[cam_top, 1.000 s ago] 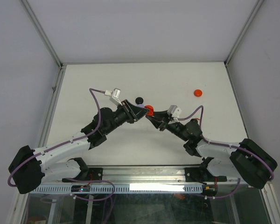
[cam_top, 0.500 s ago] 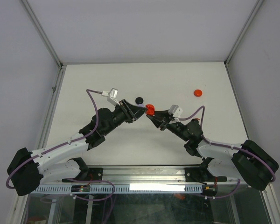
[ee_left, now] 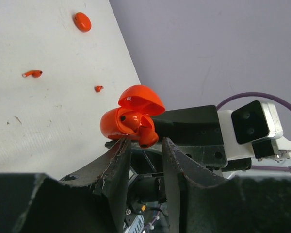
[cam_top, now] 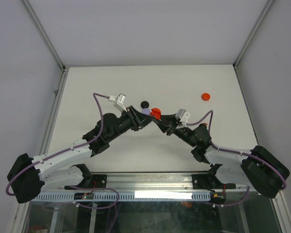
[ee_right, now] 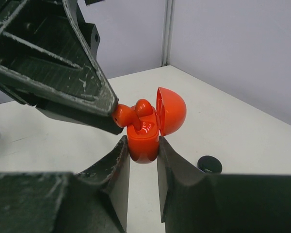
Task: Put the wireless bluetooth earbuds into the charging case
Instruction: Place the earbud in the charging case.
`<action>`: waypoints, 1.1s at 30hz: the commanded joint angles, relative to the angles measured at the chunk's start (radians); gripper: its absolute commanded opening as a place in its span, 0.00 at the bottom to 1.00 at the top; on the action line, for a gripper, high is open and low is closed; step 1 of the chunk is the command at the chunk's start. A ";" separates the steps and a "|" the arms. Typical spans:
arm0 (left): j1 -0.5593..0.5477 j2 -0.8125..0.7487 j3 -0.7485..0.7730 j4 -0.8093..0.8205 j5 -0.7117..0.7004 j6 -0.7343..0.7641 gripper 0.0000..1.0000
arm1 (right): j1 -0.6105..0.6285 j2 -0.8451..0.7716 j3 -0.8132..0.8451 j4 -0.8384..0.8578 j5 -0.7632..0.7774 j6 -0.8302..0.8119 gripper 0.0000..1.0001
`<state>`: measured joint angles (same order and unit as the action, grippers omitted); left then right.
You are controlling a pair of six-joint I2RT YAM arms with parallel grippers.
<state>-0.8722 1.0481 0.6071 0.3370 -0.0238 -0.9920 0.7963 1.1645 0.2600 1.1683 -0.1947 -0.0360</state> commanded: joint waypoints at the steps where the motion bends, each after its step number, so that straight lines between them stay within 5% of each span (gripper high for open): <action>1: -0.017 -0.026 0.021 -0.014 0.022 -0.001 0.33 | 0.004 -0.005 0.038 0.092 0.007 -0.016 0.00; 9: -0.027 0.001 0.045 -0.012 0.030 0.029 0.35 | 0.004 0.002 0.039 0.091 0.000 -0.015 0.00; 17: -0.028 -0.035 0.058 -0.063 -0.003 0.106 0.50 | 0.003 -0.001 0.036 0.088 0.002 -0.018 0.00; 33: -0.028 -0.004 0.125 -0.039 0.058 0.233 0.49 | 0.004 0.003 0.043 0.085 -0.005 -0.017 0.00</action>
<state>-0.8913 1.0439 0.6823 0.2474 -0.0120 -0.7994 0.7963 1.1702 0.2600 1.1790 -0.1967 -0.0360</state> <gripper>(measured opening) 0.494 0.262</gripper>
